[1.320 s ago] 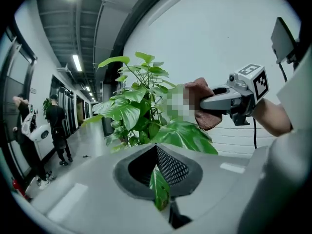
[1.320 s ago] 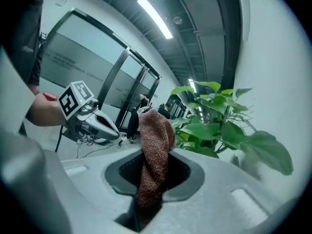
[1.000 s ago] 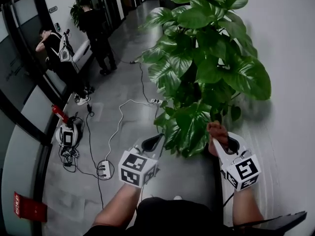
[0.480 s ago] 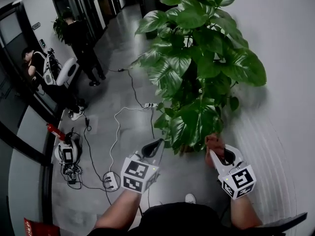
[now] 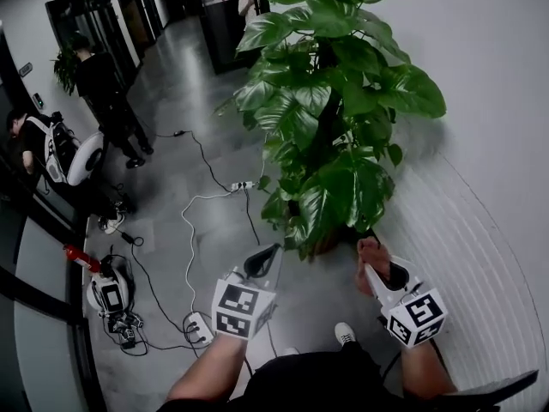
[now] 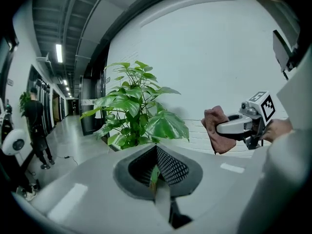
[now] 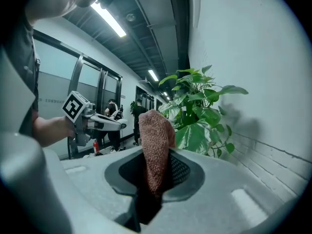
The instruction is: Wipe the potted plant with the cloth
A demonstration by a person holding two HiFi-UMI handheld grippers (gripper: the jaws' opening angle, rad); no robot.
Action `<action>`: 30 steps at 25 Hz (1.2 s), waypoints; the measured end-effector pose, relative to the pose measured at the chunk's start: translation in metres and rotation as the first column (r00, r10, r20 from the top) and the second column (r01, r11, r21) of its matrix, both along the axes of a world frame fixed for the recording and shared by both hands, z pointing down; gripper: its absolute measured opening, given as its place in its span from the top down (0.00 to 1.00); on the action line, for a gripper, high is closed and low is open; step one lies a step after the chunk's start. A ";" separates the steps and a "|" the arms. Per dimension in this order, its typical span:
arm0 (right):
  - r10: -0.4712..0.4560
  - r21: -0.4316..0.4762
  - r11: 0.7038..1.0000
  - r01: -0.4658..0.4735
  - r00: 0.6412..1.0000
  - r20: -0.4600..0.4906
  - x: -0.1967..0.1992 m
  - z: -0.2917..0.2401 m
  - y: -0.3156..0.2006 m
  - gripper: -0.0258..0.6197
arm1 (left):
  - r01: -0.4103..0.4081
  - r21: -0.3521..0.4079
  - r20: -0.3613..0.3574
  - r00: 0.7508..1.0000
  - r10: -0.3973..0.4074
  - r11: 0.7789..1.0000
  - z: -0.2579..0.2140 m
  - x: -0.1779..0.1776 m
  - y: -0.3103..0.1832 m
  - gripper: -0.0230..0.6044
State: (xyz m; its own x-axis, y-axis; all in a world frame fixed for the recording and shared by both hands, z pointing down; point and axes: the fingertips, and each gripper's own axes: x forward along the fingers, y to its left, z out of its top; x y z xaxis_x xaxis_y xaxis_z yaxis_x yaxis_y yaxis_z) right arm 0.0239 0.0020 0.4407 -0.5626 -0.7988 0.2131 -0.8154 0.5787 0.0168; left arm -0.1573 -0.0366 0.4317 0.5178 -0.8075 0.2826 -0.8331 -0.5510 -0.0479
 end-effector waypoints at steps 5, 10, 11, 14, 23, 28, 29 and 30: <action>0.045 -0.030 0.999 -0.045 0.999 -0.006 -0.019 0.015 0.032 0.86 | -0.038 -0.003 -0.003 0.999 0.038 0.999 0.009 -0.017 0.020 0.94; 0.055 -0.043 0.998 -0.055 0.998 -0.010 -0.034 0.018 0.051 0.86 | -0.064 -0.019 -0.006 0.998 0.064 0.998 0.015 -0.024 0.036 0.94; 0.055 -0.042 0.998 -0.055 0.998 -0.012 -0.036 0.017 0.053 0.86 | -0.066 -0.020 -0.008 0.998 0.066 0.998 0.015 -0.025 0.038 0.94; 0.053 -0.039 0.998 -0.053 0.999 -0.012 -0.042 0.016 0.058 0.86 | -0.067 -0.010 -0.008 0.998 0.067 0.998 0.013 -0.028 0.042 0.94; 0.045 -0.049 0.998 -0.046 0.999 -0.009 -0.045 0.017 0.065 0.86 | -0.075 0.012 -0.033 0.997 0.075 0.997 0.003 -0.024 0.048 0.94; 0.045 -0.054 0.998 -0.045 0.999 -0.005 -0.045 0.020 0.068 0.86 | -0.093 0.005 -0.027 0.995 0.093 0.996 0.006 -0.018 0.050 0.94; 0.047 -0.058 0.997 -0.047 0.999 -0.003 -0.045 0.022 0.069 0.86 | -0.097 0.003 -0.025 0.995 0.097 0.995 0.007 -0.017 0.051 0.94; 0.049 -0.063 0.997 -0.049 0.999 -0.001 -0.045 0.024 0.070 0.86 | -0.101 0.002 -0.023 0.995 0.101 0.995 0.007 -0.016 0.051 0.94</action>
